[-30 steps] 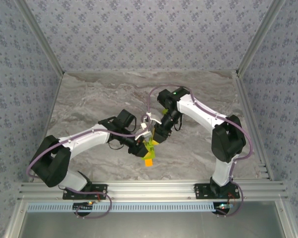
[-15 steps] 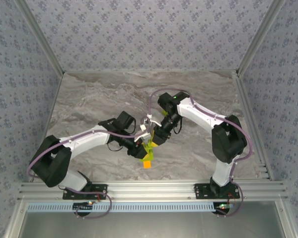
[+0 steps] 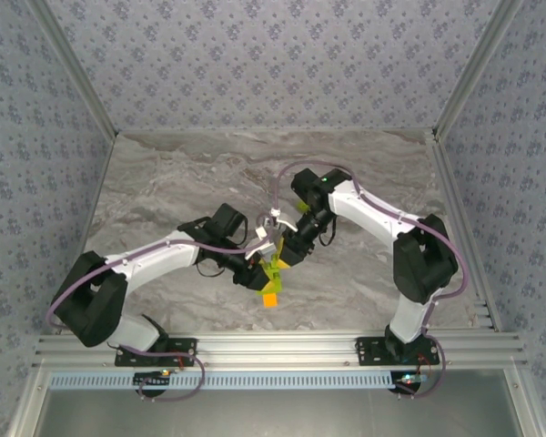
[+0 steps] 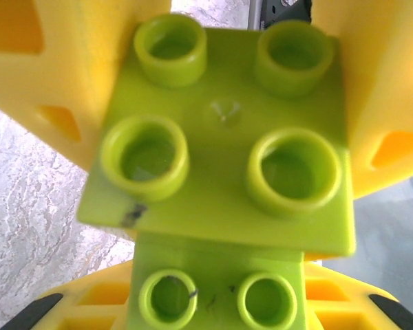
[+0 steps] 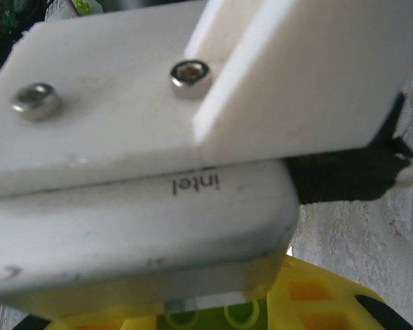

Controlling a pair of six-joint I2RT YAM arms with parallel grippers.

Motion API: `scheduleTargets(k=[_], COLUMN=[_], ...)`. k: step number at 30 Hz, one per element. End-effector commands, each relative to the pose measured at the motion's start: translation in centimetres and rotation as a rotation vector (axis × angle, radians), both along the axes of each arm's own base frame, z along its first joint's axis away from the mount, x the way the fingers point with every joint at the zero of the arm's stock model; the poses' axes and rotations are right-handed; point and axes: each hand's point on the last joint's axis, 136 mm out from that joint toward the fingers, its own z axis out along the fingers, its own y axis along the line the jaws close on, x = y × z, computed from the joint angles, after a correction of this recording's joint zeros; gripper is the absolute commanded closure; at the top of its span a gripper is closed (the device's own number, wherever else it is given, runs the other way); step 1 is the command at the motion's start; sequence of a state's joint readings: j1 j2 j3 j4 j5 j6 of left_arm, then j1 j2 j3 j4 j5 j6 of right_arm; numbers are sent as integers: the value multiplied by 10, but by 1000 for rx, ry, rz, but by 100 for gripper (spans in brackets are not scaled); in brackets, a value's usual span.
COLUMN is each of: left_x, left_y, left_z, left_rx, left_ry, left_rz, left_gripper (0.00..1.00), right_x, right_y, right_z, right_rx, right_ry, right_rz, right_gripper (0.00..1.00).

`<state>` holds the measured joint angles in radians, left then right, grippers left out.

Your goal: Assemble a carrot with lego

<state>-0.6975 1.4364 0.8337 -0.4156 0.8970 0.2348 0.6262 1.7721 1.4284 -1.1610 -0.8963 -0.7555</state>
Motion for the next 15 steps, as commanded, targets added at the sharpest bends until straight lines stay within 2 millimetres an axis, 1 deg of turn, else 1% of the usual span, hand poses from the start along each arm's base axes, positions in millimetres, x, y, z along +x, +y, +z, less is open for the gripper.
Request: scheduleTargets(k=[1,9,12,15], left_x=[29,28,28,27], left_y=[-4,-4,-5,-5], left_z=[38,39,41,44], left_rx=[-119,-123,-128,-138], left_ry=[-122,-127,-123,-125], left_rz=[53,53,49,45], left_gripper=[91,91,91,91], right_x=[-25,-22,-22,-26], right_y=[-33,-37,-35,-36], right_z=[-18,-18,-18,-28], right_rx=[-203,-209,-209,-261], right_ry=[104,110,109,90], right_rz=[6,-3,2,13], right_gripper=[71,71,72,72])
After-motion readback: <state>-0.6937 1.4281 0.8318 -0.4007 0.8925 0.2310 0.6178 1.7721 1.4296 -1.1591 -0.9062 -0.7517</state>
